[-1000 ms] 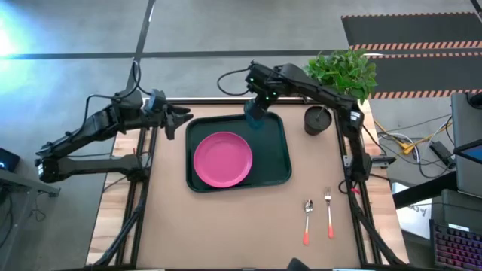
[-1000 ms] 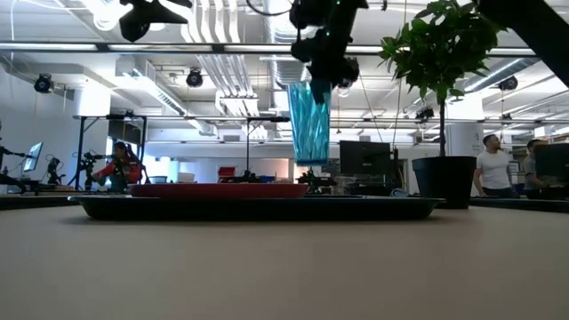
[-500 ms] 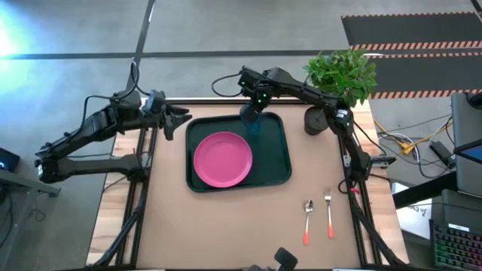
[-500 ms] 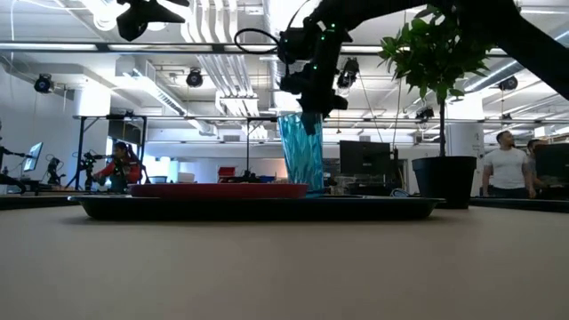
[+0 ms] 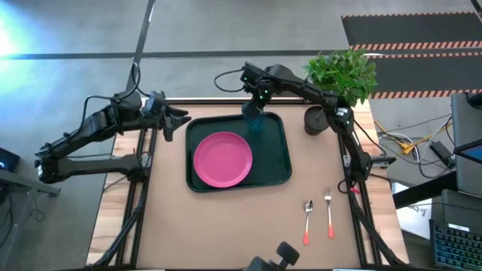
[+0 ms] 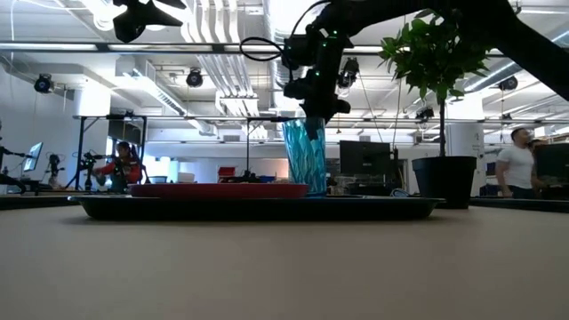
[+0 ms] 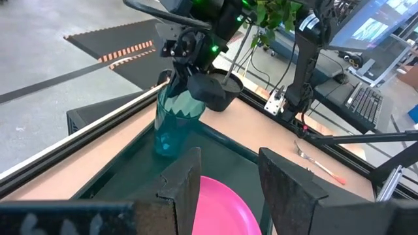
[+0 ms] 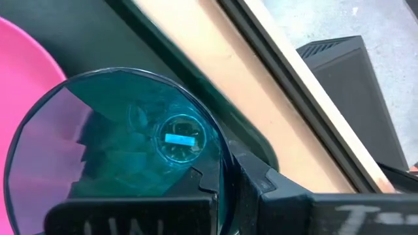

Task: Pick and place plate/cup/fork/spoon on tray
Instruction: Put the blue glass on the top right of the black serving tray

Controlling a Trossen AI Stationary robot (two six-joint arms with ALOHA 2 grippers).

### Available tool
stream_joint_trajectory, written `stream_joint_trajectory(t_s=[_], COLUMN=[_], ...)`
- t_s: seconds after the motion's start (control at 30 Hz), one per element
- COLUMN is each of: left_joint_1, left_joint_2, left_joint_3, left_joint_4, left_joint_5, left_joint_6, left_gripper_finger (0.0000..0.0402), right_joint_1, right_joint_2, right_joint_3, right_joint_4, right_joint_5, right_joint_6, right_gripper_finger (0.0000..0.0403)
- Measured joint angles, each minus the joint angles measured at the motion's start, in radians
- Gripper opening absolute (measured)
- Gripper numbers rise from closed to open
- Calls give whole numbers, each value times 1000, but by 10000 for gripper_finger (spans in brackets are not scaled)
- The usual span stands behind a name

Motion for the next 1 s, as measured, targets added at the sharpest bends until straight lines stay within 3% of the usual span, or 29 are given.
stream_joint_trajectory(t_s=[1.0], left_joint_1=[0], left_joint_2=[0], left_joint_3=[0], left_joint_4=[-2], left_joint_5=[0], left_joint_6=[1], left_gripper_finger=[136], right_joint_1=[-1], right_joint_2=[-3], right_joint_3=[-94], right_joint_4=[85], right_joint_5=[-54], right_joint_6=[8], right_gripper_finger=[8])
